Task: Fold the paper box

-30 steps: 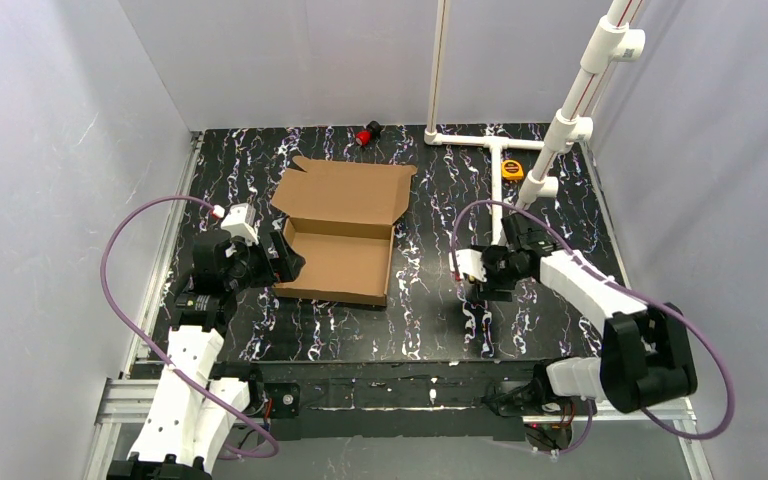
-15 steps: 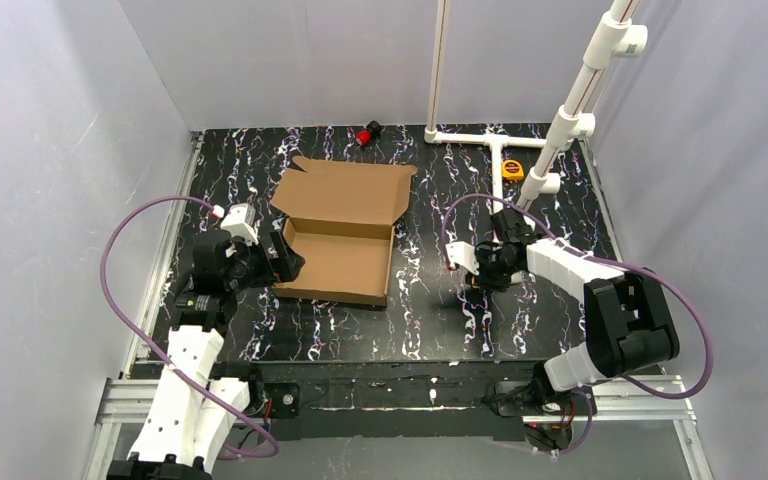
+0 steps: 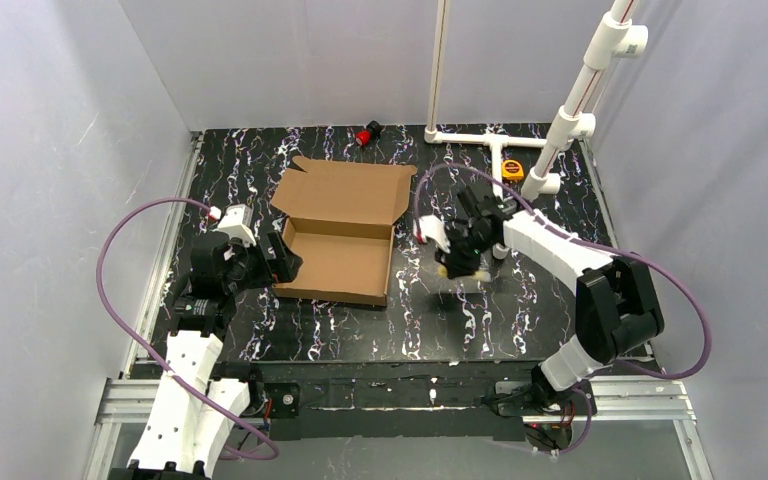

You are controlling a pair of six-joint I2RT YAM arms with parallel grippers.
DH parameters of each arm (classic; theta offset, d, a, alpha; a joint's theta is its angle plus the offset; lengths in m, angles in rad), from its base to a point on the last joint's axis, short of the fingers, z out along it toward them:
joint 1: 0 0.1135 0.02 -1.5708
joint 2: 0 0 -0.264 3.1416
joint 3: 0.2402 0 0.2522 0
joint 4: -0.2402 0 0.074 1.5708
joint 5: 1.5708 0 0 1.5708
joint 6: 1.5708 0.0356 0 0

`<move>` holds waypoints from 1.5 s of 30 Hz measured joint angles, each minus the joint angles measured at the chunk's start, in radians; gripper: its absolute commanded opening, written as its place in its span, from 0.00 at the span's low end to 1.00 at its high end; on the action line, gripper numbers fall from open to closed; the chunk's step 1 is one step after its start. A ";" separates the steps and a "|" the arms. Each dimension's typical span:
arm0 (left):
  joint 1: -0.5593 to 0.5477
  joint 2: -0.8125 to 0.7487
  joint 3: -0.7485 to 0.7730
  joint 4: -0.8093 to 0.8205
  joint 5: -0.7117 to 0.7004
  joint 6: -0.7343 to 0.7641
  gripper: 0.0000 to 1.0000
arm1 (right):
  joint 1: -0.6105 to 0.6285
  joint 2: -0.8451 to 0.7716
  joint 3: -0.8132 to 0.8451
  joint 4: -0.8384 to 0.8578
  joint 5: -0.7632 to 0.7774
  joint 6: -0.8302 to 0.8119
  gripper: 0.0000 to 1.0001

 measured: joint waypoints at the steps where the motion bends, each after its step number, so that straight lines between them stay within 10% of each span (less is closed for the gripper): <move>1: 0.000 0.000 0.000 -0.002 -0.003 0.000 0.98 | 0.020 0.005 0.059 -0.019 -0.018 0.025 0.01; 6: 0.000 0.000 0.000 -0.016 -0.035 0.005 0.98 | 0.138 0.074 0.363 -0.023 -0.086 0.185 0.03; 18: 0.000 -0.003 0.000 -0.029 -0.102 0.012 0.98 | 0.406 0.415 0.632 0.172 0.034 0.577 0.98; 27: 0.000 -0.032 0.000 -0.028 -0.096 0.014 0.98 | 0.315 0.119 0.515 -0.074 -0.071 0.198 0.98; 34: 0.000 -0.043 0.000 -0.026 -0.059 0.009 0.98 | -0.106 -0.355 0.084 -0.264 -0.196 -0.078 0.98; 45: 0.000 -0.083 0.000 -0.005 -0.013 -0.002 0.98 | -0.391 -0.518 -0.175 -0.303 0.011 -0.052 0.99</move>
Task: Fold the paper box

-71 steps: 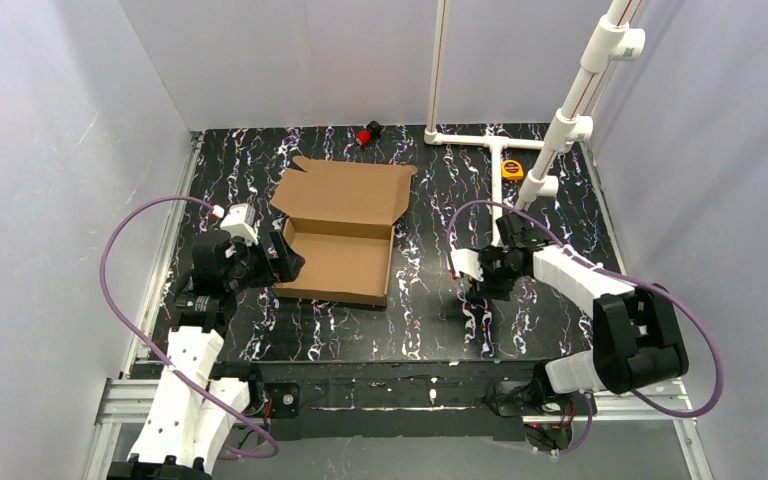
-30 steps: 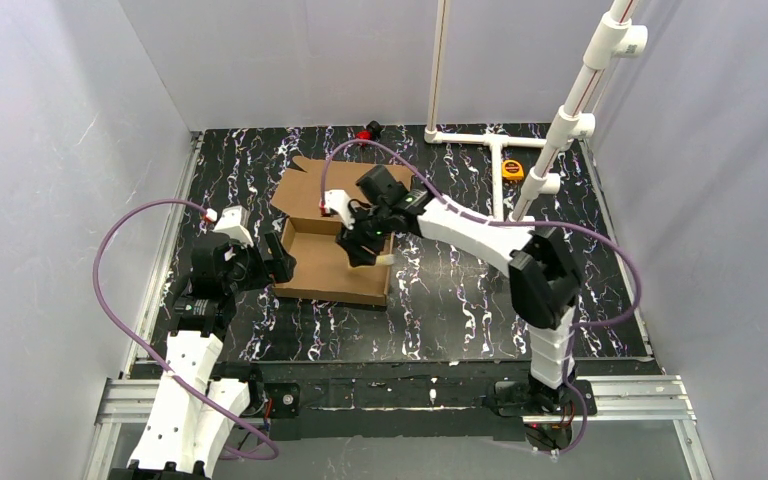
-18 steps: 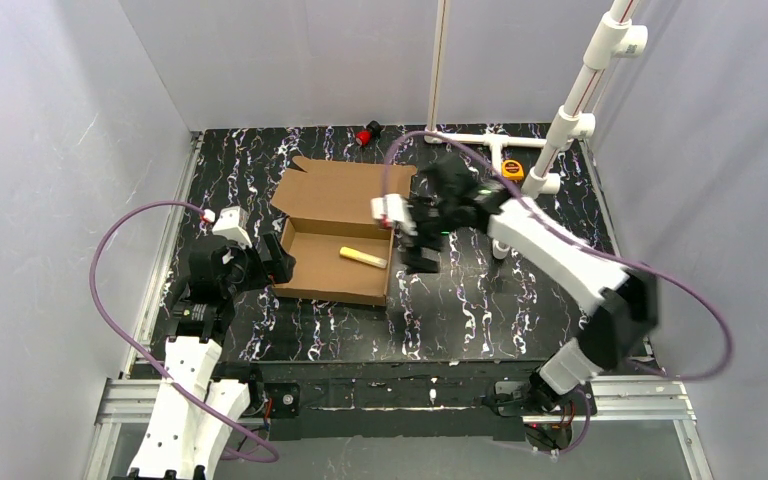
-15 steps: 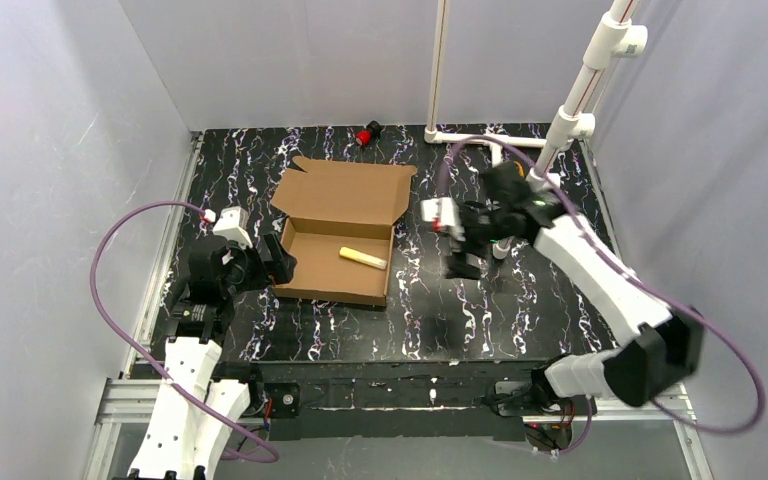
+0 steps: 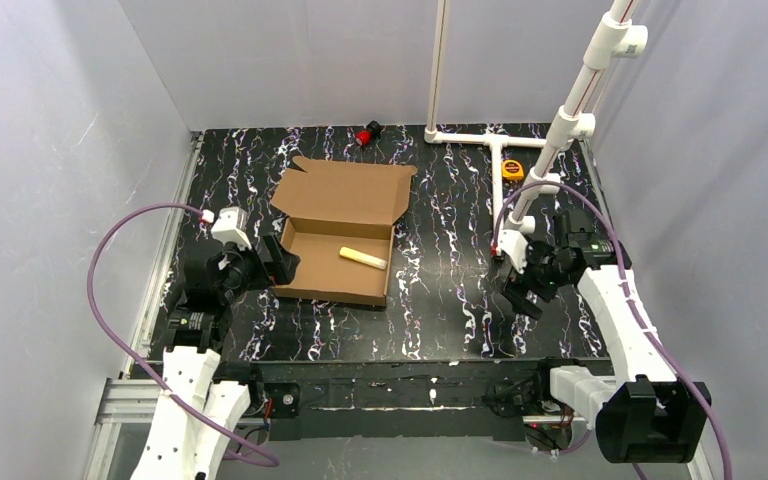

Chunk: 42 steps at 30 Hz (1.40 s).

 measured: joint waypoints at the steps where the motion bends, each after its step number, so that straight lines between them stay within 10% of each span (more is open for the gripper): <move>1: 0.000 -0.004 0.000 0.000 0.001 0.000 0.98 | -0.019 0.001 0.000 0.009 0.023 0.008 0.99; 15: 0.000 -0.017 0.000 0.004 0.001 0.001 0.98 | -0.348 0.010 -0.071 0.197 0.238 0.083 0.99; 27: 0.000 0.090 0.000 -0.001 -0.002 0.002 0.98 | -0.377 0.033 -0.134 0.317 0.254 0.150 0.98; 34: 0.000 0.096 0.000 -0.010 0.000 0.001 0.98 | -0.397 0.034 -0.146 0.323 0.112 0.066 0.98; 42: -0.001 0.290 0.111 0.058 0.082 -0.055 0.95 | -0.397 0.058 -0.104 -0.060 -0.207 -0.340 0.98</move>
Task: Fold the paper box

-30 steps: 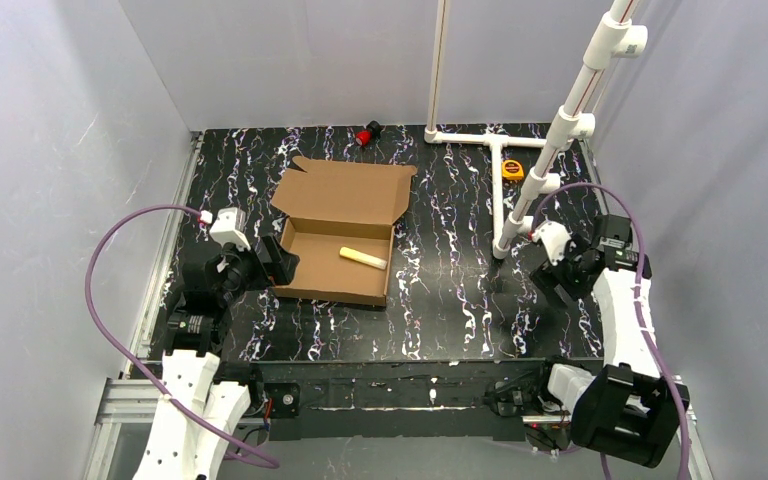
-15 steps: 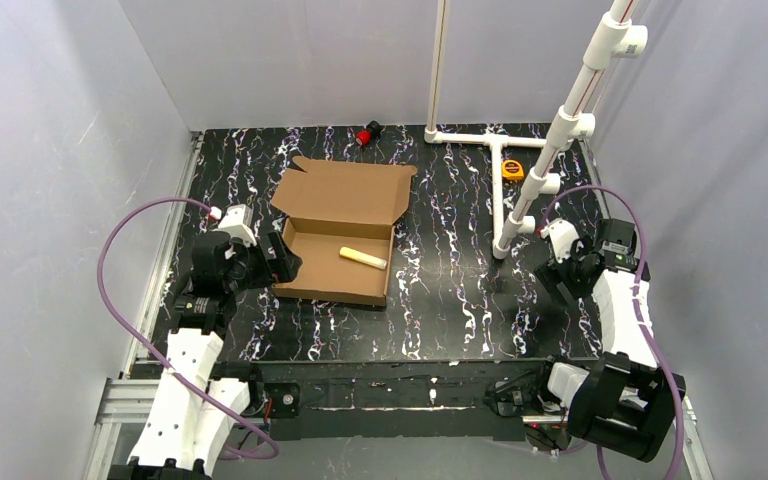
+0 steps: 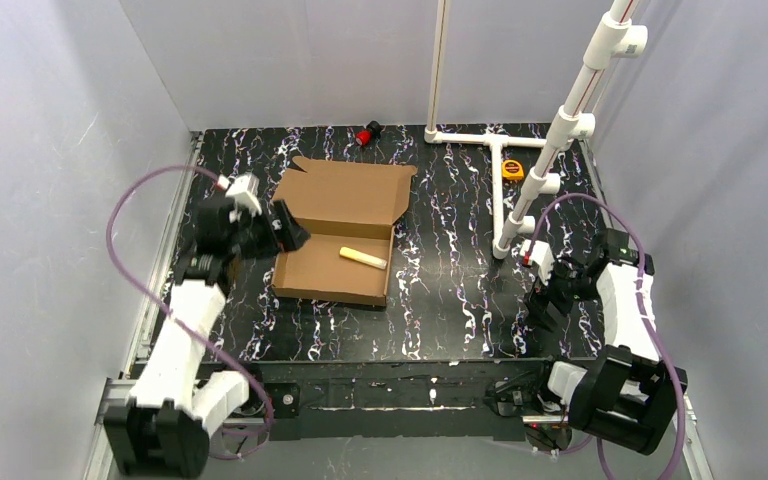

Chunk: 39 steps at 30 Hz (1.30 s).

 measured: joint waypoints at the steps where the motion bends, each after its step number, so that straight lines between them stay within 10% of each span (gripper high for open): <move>1: -0.005 0.077 0.058 0.012 0.006 -0.004 0.95 | 0.003 0.008 0.013 -0.031 -0.023 -0.027 0.98; 16: -0.190 1.270 1.288 -0.068 -0.143 0.332 0.91 | 0.083 0.048 0.090 -0.040 -0.180 0.103 0.98; 39: -0.170 1.868 1.603 0.508 -0.164 -0.168 0.76 | 0.105 0.205 0.110 -0.003 -0.159 0.162 0.98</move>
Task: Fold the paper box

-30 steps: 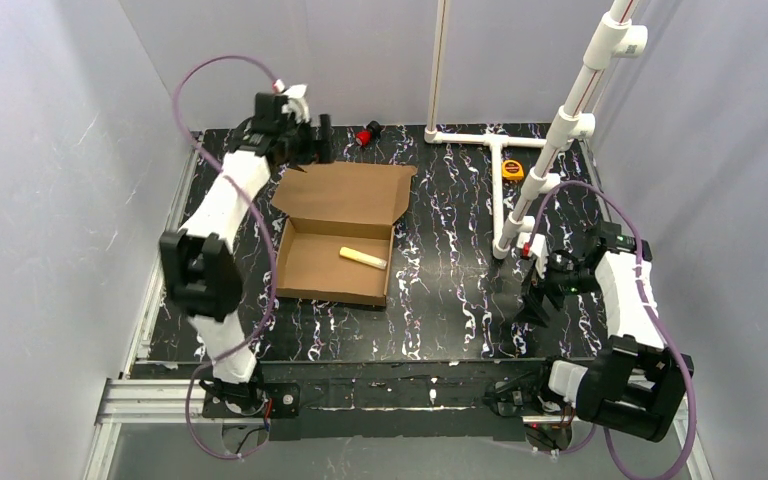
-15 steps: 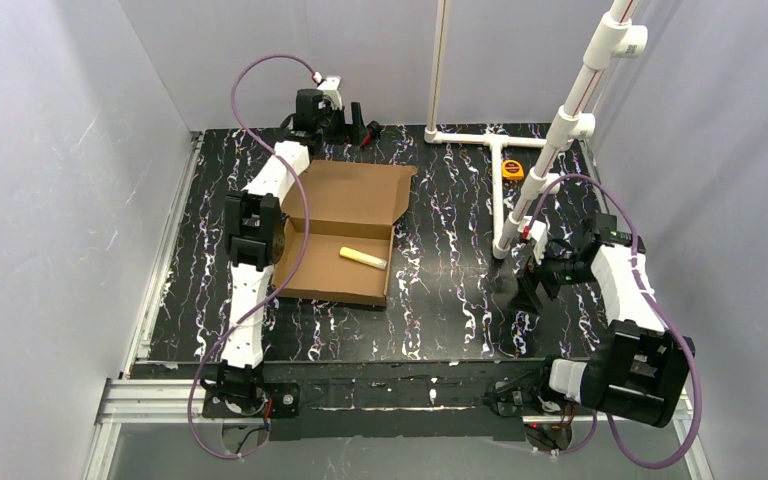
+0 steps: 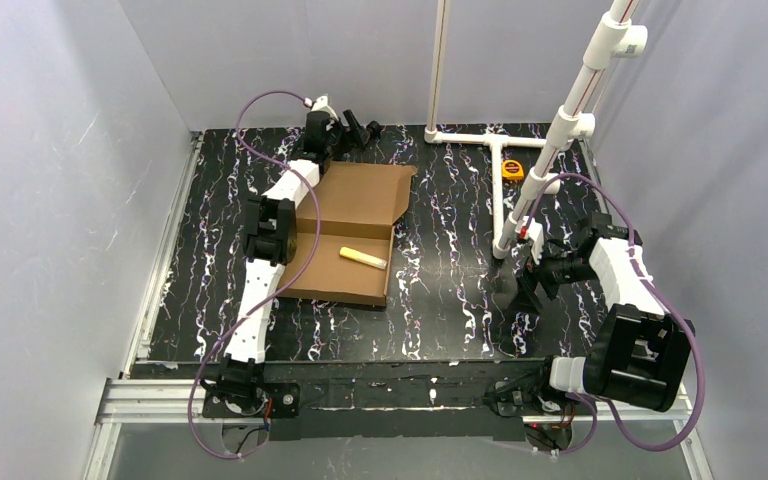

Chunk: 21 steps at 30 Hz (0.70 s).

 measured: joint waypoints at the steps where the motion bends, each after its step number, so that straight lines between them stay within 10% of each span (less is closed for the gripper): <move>1: -0.001 0.008 0.010 0.011 -0.006 -0.016 0.76 | 0.003 0.000 0.000 -0.003 0.000 -0.003 0.98; 21: -0.005 0.153 0.142 0.167 -0.092 -0.249 0.51 | 0.024 0.007 0.001 -0.031 0.000 -0.027 0.98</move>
